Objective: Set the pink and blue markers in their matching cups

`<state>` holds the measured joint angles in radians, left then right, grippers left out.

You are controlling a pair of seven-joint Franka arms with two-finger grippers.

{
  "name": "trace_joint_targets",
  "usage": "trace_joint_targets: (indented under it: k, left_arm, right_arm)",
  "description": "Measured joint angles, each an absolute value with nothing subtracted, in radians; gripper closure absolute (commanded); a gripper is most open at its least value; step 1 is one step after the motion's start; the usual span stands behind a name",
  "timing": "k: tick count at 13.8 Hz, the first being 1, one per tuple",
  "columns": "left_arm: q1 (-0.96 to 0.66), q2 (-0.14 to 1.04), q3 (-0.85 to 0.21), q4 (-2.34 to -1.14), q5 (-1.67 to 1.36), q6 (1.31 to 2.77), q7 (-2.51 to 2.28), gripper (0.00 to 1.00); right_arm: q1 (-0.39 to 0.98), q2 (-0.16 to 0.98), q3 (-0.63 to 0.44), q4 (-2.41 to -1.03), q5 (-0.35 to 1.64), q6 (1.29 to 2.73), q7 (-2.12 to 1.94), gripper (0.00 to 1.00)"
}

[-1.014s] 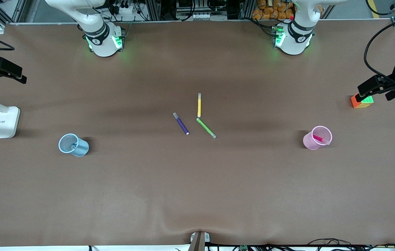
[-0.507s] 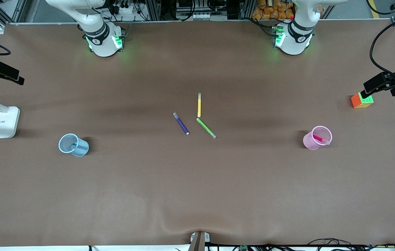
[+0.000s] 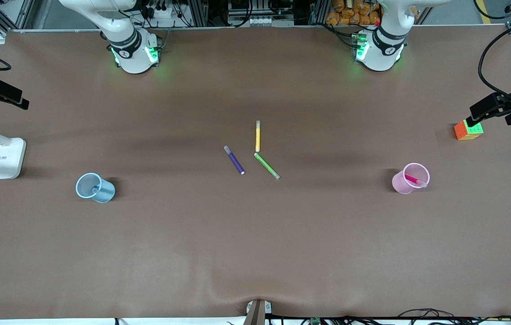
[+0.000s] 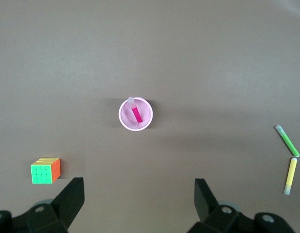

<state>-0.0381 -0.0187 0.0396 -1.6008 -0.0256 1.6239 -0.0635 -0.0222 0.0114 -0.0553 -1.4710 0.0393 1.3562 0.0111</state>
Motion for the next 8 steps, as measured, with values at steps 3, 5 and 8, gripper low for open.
trace_joint_targets:
  k: [3, 5, 8]
  left_arm:
    - [-0.039, -0.015, 0.039, -1.601, -0.026, 1.624, -0.063, 0.0]
    - [-0.041, -0.015, 0.038, -1.601, -0.026, 1.624, -0.063, 0.0]
    - [-0.041, -0.015, 0.038, -1.601, -0.025, 1.624, -0.063, 0.0]
  right_arm:
    - [-0.022, 0.011, -0.055, -1.474, 0.039, 1.367, 0.011, 0.0]
    - [-0.022, 0.011, -0.053, -1.477, 0.039, 1.37, 0.01, 0.0]
    - [-0.022, 0.011, -0.049, -1.488, 0.039, 1.373, 0.01, 0.0]
